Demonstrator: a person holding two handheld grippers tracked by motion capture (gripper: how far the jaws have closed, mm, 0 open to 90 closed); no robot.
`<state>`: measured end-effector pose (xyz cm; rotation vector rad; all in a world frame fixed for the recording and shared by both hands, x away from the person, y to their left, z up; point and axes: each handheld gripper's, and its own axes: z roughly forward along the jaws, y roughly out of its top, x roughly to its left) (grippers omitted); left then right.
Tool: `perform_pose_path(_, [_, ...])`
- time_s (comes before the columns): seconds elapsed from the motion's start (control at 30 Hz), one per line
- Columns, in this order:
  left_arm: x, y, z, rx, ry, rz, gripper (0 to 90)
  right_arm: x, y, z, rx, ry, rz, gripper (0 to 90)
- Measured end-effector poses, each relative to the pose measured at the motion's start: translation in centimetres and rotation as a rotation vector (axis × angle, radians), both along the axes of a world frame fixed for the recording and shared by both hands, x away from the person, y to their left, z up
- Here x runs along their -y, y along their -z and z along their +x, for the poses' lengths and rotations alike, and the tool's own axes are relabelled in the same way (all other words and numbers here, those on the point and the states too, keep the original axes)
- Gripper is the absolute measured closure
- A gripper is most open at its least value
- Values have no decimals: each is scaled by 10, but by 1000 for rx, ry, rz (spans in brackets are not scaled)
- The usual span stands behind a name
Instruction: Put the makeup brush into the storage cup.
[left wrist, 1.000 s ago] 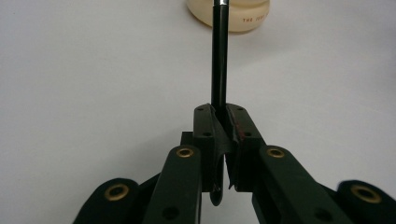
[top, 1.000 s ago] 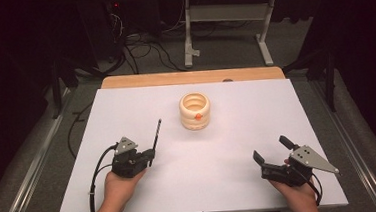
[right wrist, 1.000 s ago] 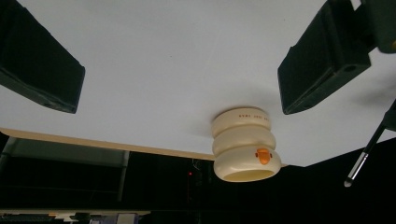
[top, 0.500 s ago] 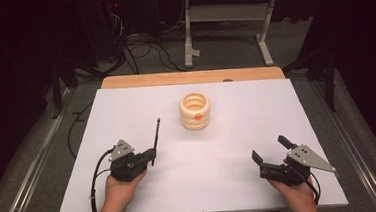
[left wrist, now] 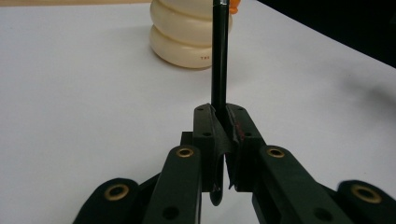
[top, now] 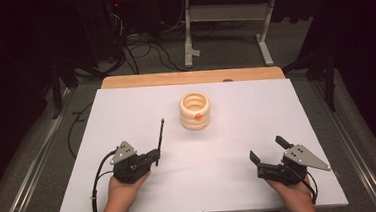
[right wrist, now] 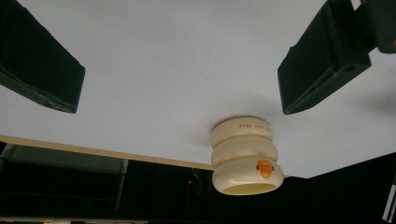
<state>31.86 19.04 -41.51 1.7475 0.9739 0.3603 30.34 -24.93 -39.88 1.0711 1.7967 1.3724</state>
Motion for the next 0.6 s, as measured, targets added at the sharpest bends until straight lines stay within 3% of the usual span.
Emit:
perform_pose_path(0.37, [8,-2,-4,34,37,-7,834,-10,3,3,-10,-18,-17,25])
perform_pose_path(0.6, [12,-2,-5,31,64,-7,834,-16,3,5,-2,-26,-21,39])
